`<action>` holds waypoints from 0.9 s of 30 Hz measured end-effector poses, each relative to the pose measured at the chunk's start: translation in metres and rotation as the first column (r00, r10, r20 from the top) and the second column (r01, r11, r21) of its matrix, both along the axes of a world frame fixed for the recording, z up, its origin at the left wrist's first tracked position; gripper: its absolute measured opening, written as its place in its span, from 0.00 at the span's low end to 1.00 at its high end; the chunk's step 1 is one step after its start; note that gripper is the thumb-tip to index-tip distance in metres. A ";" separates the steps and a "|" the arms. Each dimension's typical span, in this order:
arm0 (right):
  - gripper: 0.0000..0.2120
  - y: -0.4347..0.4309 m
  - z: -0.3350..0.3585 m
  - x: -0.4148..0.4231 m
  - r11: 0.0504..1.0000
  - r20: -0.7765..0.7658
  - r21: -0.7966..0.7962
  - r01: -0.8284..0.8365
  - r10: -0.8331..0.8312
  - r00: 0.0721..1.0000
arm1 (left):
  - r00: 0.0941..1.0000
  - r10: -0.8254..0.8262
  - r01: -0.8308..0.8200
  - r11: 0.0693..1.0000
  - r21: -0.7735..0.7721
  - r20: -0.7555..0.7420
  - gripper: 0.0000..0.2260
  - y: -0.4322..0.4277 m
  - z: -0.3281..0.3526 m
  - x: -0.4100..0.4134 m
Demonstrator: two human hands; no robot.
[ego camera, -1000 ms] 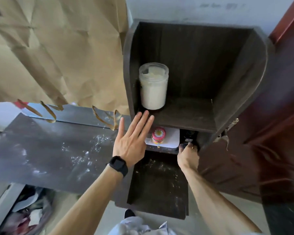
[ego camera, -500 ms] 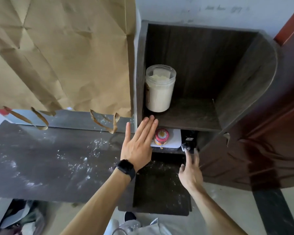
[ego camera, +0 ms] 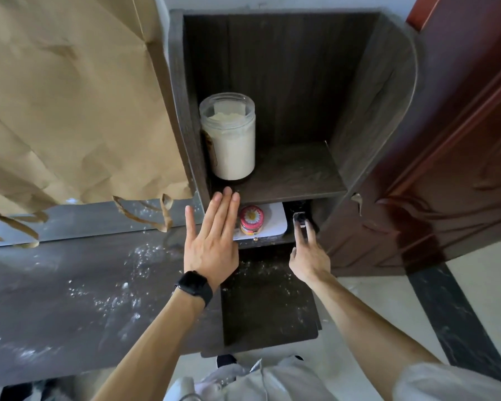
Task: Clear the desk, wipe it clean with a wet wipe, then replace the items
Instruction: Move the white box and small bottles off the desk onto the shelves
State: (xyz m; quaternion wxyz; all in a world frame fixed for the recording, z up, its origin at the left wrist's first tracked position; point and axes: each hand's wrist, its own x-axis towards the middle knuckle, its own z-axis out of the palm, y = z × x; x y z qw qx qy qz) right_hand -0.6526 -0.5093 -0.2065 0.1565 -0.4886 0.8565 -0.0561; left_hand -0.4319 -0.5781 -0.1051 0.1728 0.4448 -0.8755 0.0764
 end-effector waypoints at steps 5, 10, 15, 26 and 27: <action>0.37 -0.009 0.002 0.000 1.000 0.012 0.004 0.001 -0.001 1.000 | 1.000 -0.003 0.003 1.000 0.013 0.006 0.42 0.002 0.003 0.000; 0.37 -0.012 0.005 0.000 1.000 0.037 0.009 0.011 -0.011 0.999 | 1.000 -0.020 0.020 0.999 0.048 0.005 0.42 0.000 0.002 0.003; 0.31 0.003 0.007 0.006 0.999 0.078 -0.013 0.029 -0.028 0.997 | 0.997 -0.030 0.035 0.996 0.082 -0.064 0.43 0.002 -0.003 0.000; 0.19 0.160 0.053 0.006 0.964 -0.020 -0.264 -0.012 0.006 1.000 | 0.973 -0.224 0.183 0.891 0.415 0.050 0.33 0.085 -0.030 -0.031; 0.20 0.185 0.060 0.002 0.963 -0.055 -0.270 -0.004 -0.011 0.998 | 0.963 -0.258 0.187 0.854 0.485 0.083 0.32 0.099 -0.032 -0.043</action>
